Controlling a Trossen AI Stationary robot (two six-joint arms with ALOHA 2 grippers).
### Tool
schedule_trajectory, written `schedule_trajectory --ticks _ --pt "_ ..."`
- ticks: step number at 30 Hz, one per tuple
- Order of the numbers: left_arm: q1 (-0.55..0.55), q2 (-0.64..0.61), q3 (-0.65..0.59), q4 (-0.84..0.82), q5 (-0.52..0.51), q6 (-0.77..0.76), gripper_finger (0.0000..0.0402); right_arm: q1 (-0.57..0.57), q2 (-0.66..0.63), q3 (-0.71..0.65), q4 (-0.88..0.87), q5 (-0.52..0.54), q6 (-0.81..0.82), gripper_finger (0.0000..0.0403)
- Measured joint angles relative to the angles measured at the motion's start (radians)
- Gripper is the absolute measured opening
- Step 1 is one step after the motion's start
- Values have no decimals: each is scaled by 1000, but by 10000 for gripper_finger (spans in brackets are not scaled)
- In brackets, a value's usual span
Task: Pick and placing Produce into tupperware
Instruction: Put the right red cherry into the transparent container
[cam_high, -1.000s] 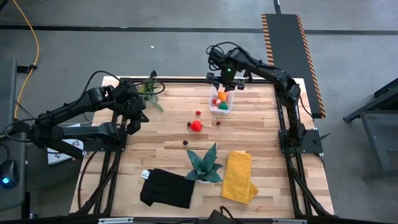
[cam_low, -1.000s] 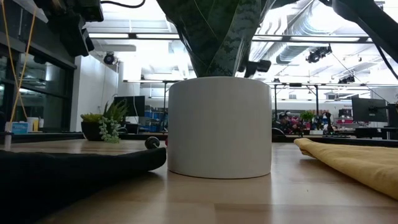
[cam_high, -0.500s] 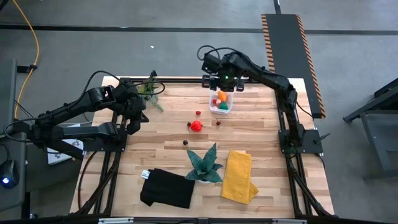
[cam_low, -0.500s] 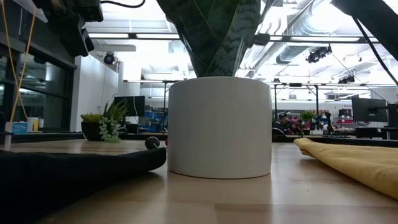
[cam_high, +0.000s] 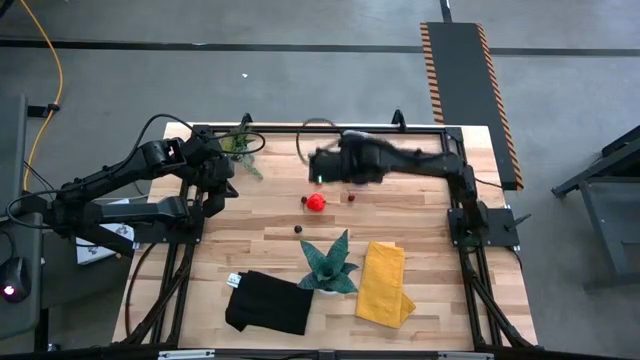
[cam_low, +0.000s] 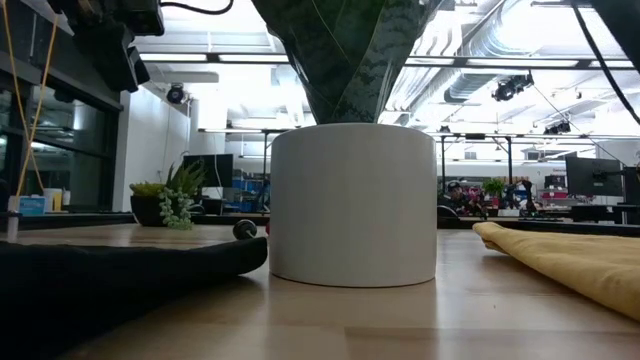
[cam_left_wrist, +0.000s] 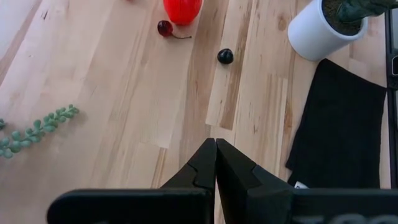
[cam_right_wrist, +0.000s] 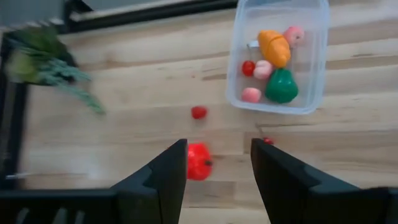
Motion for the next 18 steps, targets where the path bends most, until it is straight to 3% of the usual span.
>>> schedule_trajectory --ticks 7,18 --pt "0 0 0 11 0 0 1 167 0 -1 0 124 170 167" --pt "0 0 0 18 0 -4 1 330 49 -1 0 309 252 167"
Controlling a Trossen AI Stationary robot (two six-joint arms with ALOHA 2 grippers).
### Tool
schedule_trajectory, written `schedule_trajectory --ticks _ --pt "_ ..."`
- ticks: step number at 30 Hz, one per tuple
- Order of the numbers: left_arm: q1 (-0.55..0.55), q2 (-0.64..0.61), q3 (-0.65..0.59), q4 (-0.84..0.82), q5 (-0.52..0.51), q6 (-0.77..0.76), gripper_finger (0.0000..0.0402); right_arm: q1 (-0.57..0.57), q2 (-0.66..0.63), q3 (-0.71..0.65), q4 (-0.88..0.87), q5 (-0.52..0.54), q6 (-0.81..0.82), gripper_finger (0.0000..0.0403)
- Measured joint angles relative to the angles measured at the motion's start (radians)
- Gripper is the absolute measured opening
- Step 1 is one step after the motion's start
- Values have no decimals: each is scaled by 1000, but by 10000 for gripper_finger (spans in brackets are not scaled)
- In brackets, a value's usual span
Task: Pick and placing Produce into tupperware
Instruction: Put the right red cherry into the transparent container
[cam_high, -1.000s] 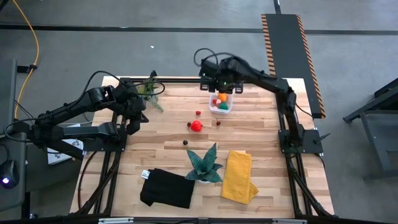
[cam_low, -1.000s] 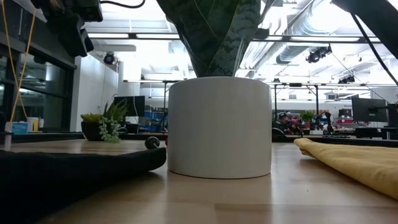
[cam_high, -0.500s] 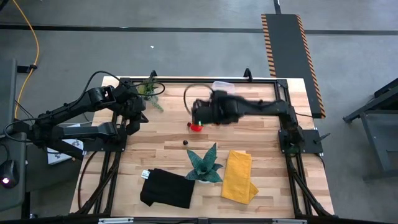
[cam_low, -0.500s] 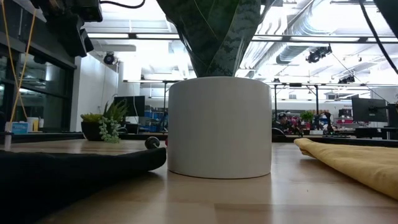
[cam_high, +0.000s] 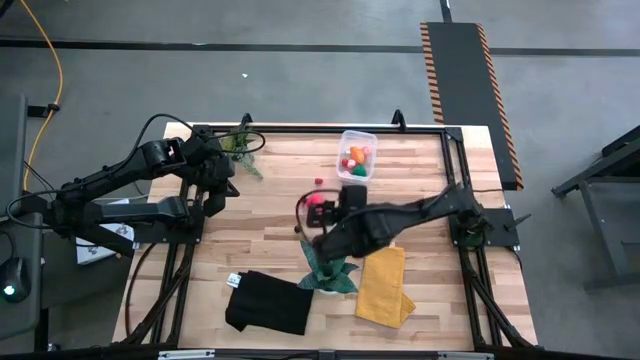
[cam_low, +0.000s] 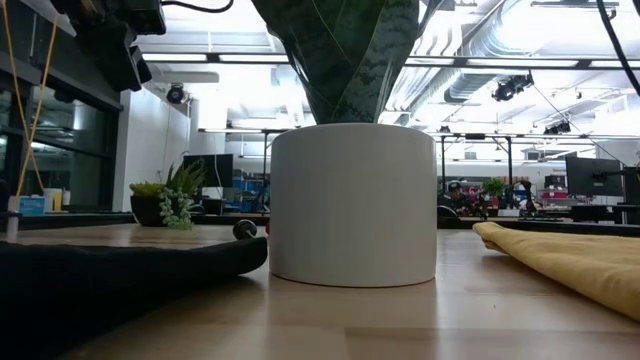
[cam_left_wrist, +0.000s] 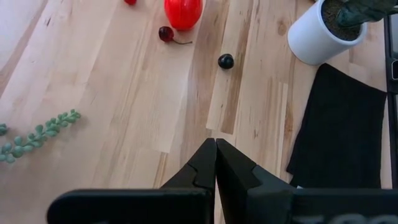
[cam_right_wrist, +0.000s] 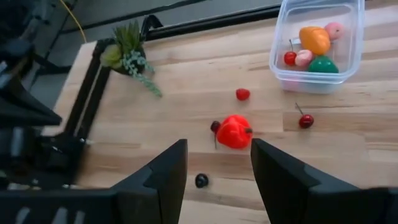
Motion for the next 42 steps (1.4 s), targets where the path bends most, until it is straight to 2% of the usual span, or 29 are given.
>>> schedule_trajectory --ticks 6,13,16,22,30,33,37,39,42 --pt "0 0 0 0 -7 -23 1 -14 94 0 0 7 35 167" --pt "0 0 0 -20 -12 -52 1 -107 143 -1 0 -12 21 167" --pt "0 0 0 -35 -13 -52 1 -147 124 -1 0 -21 -78 167" --pt "0 0 0 -44 -24 -52 1 -182 40 -1 0 43 -287 167" --pt "0 0 0 -16 -27 -50 1 -249 -126 -27 1 59 -576 167" --pt "0 0 0 -5 -28 -49 1 -275 -240 -156 2 60 -573 167" --pt "0 0 0 -2 -28 -48 1 -265 -447 -453 19 71 -422 167" --pt "0 0 0 -2 -28 -48 1 -222 -559 -617 116 96 -386 167" --pt "0 0 0 0 -28 -48 1 -146 -710 -844 387 94 -497 167"
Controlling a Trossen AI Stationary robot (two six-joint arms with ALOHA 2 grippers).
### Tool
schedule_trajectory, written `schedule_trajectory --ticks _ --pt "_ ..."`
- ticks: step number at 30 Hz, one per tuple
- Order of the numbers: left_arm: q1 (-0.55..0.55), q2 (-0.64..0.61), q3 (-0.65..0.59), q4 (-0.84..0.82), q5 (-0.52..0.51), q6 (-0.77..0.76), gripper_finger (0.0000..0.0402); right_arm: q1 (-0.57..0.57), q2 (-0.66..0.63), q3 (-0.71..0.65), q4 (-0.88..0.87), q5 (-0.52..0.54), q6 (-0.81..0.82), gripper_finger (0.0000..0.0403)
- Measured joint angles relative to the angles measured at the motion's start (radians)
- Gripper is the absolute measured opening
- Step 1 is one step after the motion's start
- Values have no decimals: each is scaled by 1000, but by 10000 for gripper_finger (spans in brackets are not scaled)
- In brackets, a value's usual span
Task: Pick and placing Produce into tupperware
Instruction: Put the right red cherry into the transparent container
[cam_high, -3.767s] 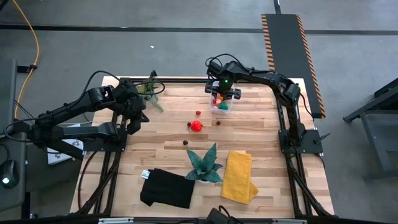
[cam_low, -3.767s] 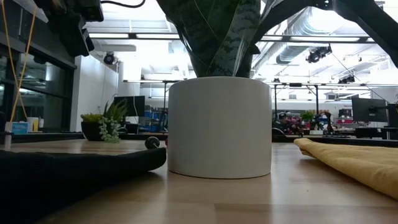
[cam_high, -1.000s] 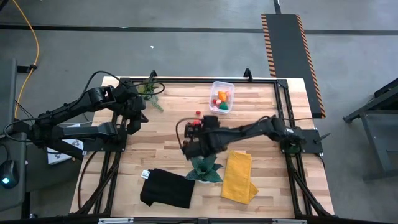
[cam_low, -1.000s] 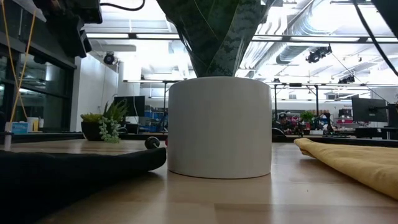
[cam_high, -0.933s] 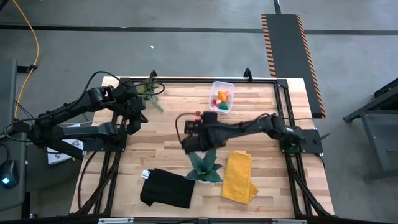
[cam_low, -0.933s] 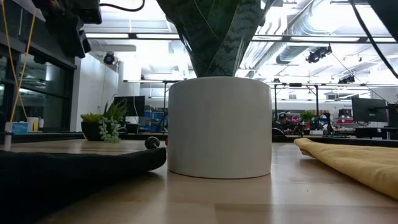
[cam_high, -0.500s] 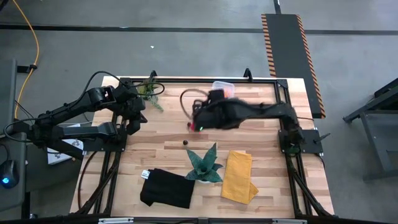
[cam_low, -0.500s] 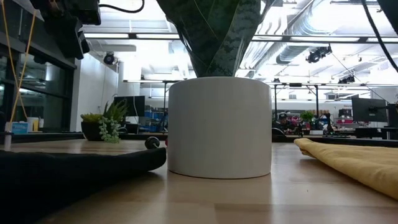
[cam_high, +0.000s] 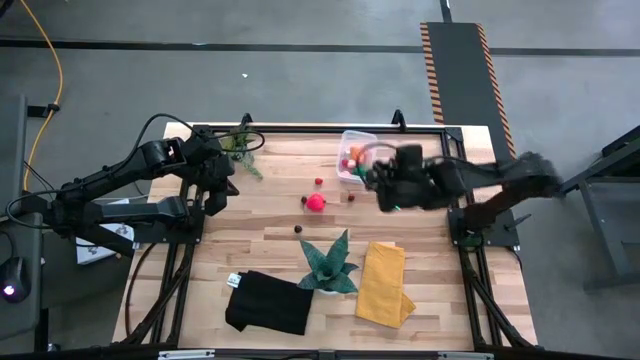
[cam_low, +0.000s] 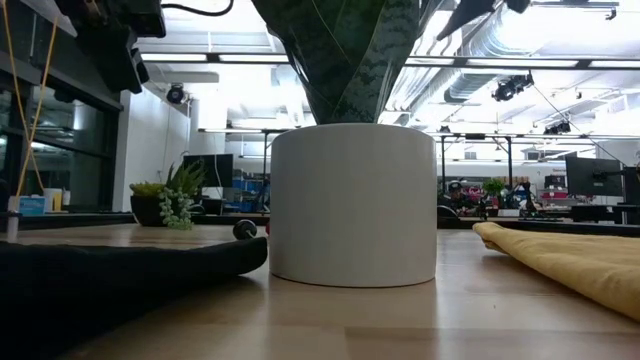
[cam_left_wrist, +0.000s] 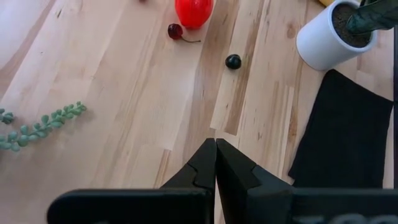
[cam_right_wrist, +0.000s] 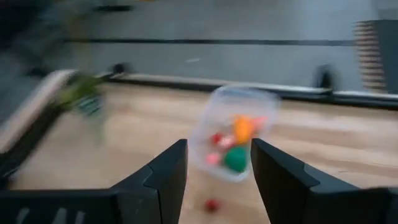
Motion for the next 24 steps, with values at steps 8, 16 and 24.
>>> schedule_trajectory --ticks 8,16,24 --pt "0 0 0 49 0 -17 1 156 -249 -492 465 -25 -92 167" --pt "0 0 0 96 -20 -221 1 254 -348 -747 666 -141 -228 167" --pt "0 0 0 118 -24 -343 1 291 -346 -866 799 -101 -355 167"
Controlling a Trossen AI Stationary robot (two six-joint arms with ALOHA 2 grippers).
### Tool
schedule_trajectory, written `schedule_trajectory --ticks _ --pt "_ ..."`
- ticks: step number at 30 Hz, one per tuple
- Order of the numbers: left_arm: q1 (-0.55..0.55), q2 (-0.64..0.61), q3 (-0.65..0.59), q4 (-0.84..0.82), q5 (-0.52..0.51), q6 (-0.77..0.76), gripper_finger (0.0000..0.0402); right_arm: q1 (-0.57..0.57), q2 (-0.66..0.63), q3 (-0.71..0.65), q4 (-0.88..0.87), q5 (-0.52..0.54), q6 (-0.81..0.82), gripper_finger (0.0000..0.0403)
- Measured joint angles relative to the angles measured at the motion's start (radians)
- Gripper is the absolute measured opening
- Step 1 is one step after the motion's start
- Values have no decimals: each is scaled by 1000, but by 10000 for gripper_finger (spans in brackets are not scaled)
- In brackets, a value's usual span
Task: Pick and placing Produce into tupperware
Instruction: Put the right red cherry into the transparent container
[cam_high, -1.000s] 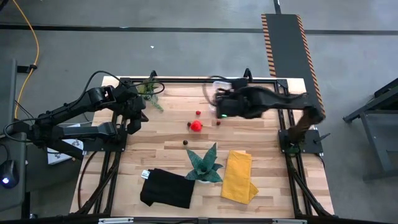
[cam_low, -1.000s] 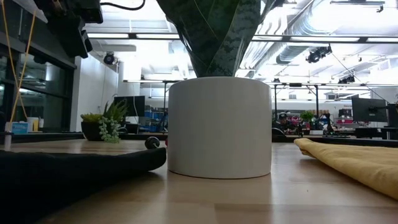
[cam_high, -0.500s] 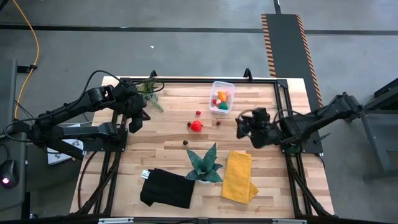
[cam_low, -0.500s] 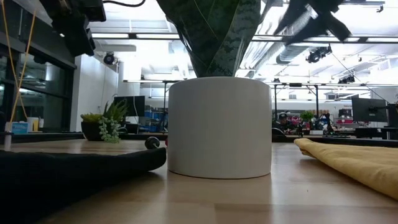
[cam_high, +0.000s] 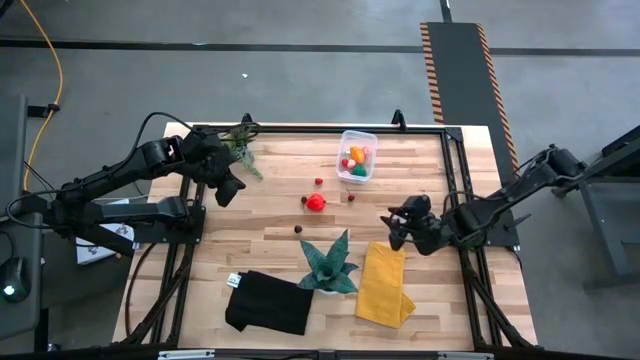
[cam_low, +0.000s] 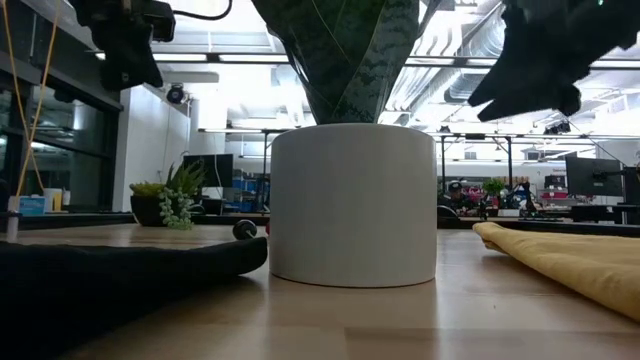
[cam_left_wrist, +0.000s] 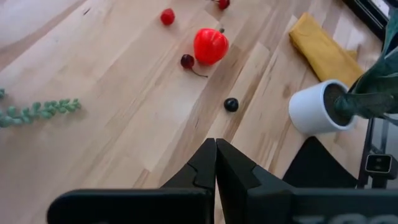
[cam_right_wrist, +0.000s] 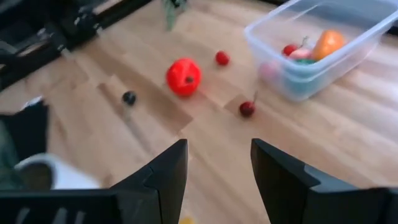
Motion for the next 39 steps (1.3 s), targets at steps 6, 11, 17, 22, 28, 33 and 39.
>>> schedule_trajectory --ticks 6,11,17,22,28,33,39 --pt "0 0 0 0 -20 -7 1 -7 0 -101 178 78 -71 167" --pt "0 0 0 0 -53 8 1 -30 1 -192 352 78 -168 167" --pt "0 0 0 0 -60 26 1 -101 82 -243 520 84 -382 167" --pt "0 0 0 0 -64 29 1 -164 203 -244 586 95 -399 167" --pt "0 0 0 -1 -65 40 1 -211 380 -244 744 102 -365 167" --pt "0 0 0 -18 -80 40 1 -218 523 -244 939 123 -404 167" --pt "0 0 0 -18 -80 66 1 -218 660 -244 1127 124 -443 167"
